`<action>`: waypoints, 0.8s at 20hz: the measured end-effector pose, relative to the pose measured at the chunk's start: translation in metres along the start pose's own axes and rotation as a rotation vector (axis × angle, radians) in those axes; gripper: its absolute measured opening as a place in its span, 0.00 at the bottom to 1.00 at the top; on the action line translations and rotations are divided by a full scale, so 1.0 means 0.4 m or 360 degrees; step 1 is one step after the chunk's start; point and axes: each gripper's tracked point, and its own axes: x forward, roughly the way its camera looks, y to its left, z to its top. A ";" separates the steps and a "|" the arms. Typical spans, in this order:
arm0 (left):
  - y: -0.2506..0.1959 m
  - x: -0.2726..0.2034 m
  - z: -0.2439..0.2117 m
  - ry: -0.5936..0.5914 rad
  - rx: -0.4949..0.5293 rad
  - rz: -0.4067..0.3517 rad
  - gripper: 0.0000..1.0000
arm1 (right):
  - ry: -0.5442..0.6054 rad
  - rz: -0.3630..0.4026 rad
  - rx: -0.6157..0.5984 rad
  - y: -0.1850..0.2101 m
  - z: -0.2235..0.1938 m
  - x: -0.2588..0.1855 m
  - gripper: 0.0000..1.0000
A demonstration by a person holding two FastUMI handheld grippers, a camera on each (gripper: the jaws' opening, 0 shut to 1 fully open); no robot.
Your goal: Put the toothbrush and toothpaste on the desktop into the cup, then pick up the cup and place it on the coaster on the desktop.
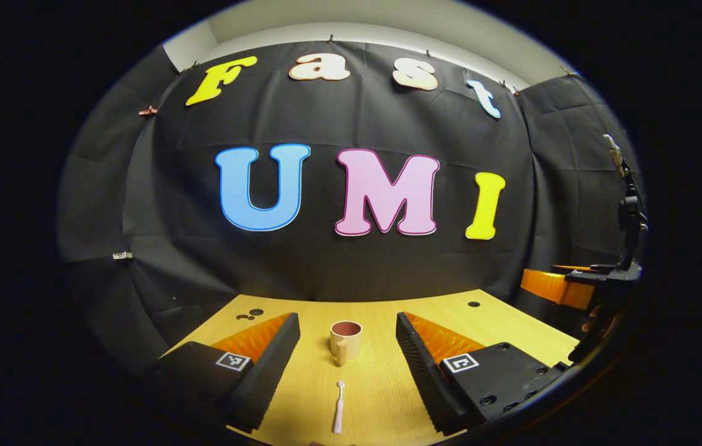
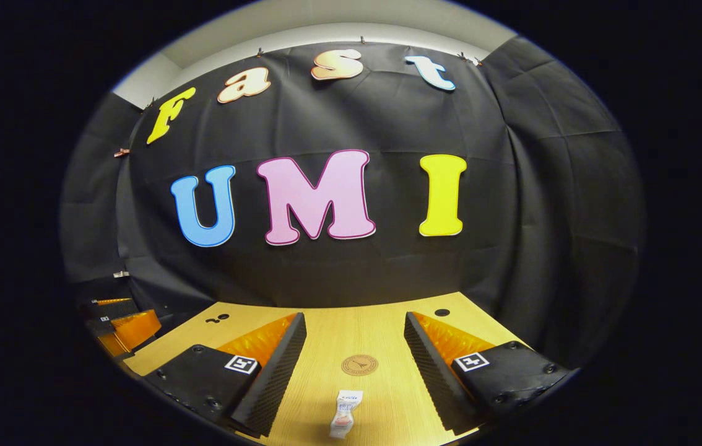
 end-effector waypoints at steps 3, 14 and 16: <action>-0.008 0.013 -0.006 0.0010 0.0010 0.0002 0.97 | 0.0023 0.0005 0.0002 -0.004 -0.013 0.016 0.98; 0.032 0.057 -0.051 0.0107 0.0032 0.0090 0.97 | 0.0218 -0.0004 0.0059 0.000 -0.093 0.096 0.98; 0.041 0.062 -0.066 0.0136 0.0024 0.0110 0.97 | 0.0269 -0.0004 0.0035 0.004 -0.117 0.114 0.98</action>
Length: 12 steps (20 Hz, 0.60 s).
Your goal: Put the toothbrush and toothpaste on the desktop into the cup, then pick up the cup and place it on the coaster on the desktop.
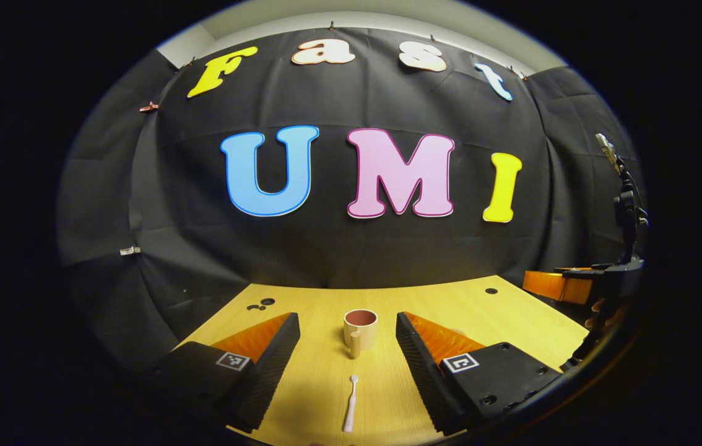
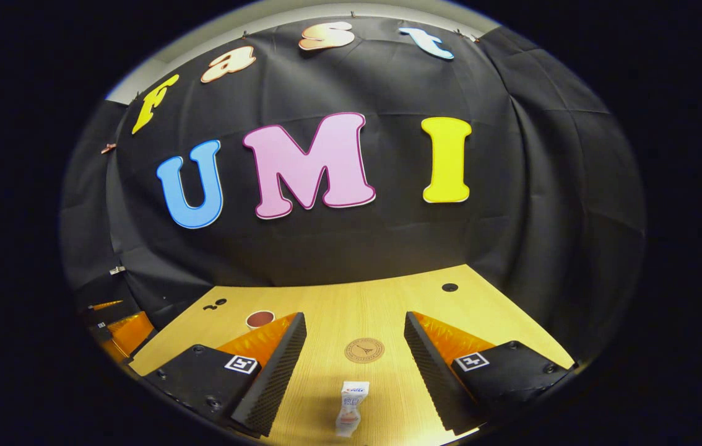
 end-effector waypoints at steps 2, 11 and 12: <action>0.009 0.006 -0.012 0.0028 -0.0004 0.0023 0.97 | 0.0041 0.0005 -0.0023 0.006 -0.018 0.016 0.98; 0.051 0.013 -0.094 0.0193 -0.0016 0.0143 0.97 | 0.0386 0.0047 -0.0032 0.012 -0.184 0.087 0.98; 0.056 0.011 -0.104 0.0213 -0.0015 0.0157 0.97 | 0.0434 0.0051 -0.0042 0.012 -0.209 0.091 0.98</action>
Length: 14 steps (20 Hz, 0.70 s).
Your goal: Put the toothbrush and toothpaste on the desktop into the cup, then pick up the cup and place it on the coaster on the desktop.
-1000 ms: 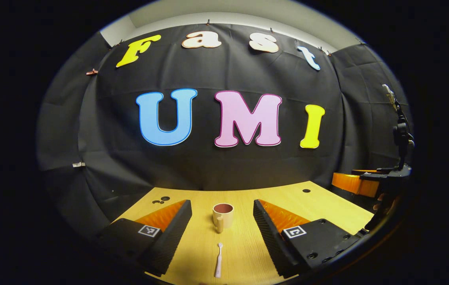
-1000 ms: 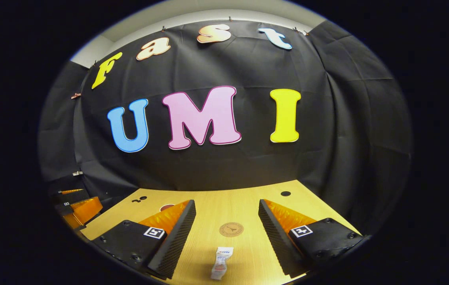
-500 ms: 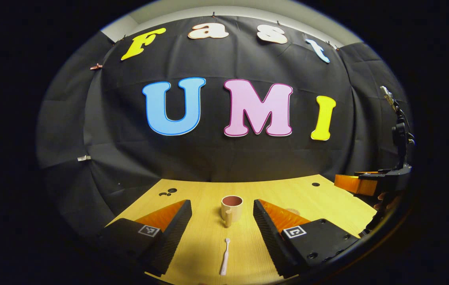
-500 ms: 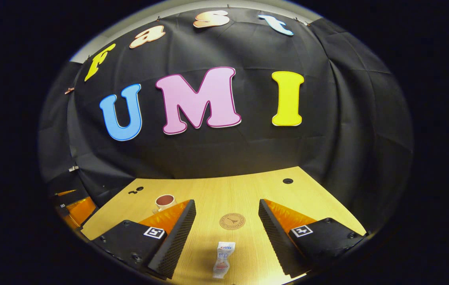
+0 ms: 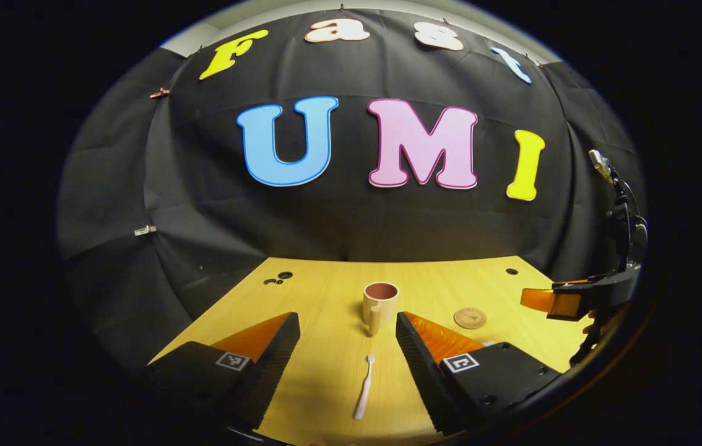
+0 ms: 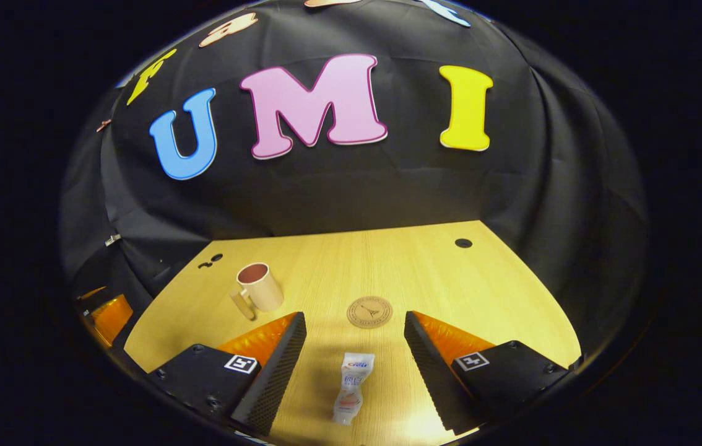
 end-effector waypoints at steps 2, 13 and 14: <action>0.009 -0.001 -0.019 0.0037 0.0000 0.0027 0.97 | 0.0084 0.0012 -0.0008 0.002 -0.043 0.020 0.99; 0.037 -0.026 -0.128 0.0247 0.0012 0.0142 0.97 | 0.0519 0.0065 -0.0102 0.027 -0.285 0.105 0.99; 0.039 -0.031 -0.137 0.0263 0.0015 0.0152 0.96 | 0.0548 0.0066 -0.0112 0.028 -0.303 0.112 0.99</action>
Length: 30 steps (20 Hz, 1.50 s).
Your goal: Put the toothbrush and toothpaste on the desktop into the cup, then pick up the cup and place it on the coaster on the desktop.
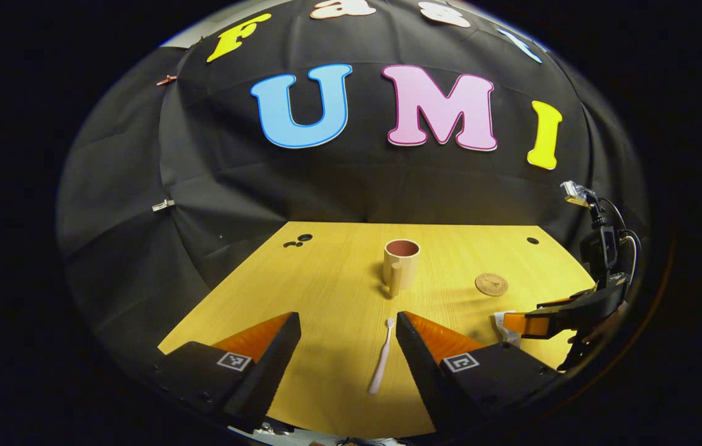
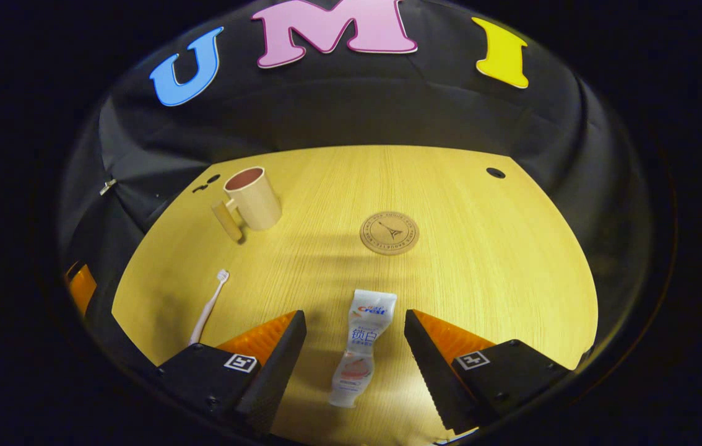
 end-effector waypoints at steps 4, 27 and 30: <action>0.011 -0.010 -0.033 0.0063 -0.0010 0.0031 0.96 | 0.0097 -0.0009 -0.0005 0.003 -0.046 0.036 0.99; -0.031 -0.009 -0.075 0.0146 0.0107 0.0028 0.99 | 0.0391 -0.0133 -0.0012 -0.054 -0.138 0.100 0.54; -0.043 -0.004 -0.078 0.0147 0.0091 0.0016 0.99 | 0.0486 -0.0148 0.0010 -0.053 -0.141 0.104 0.40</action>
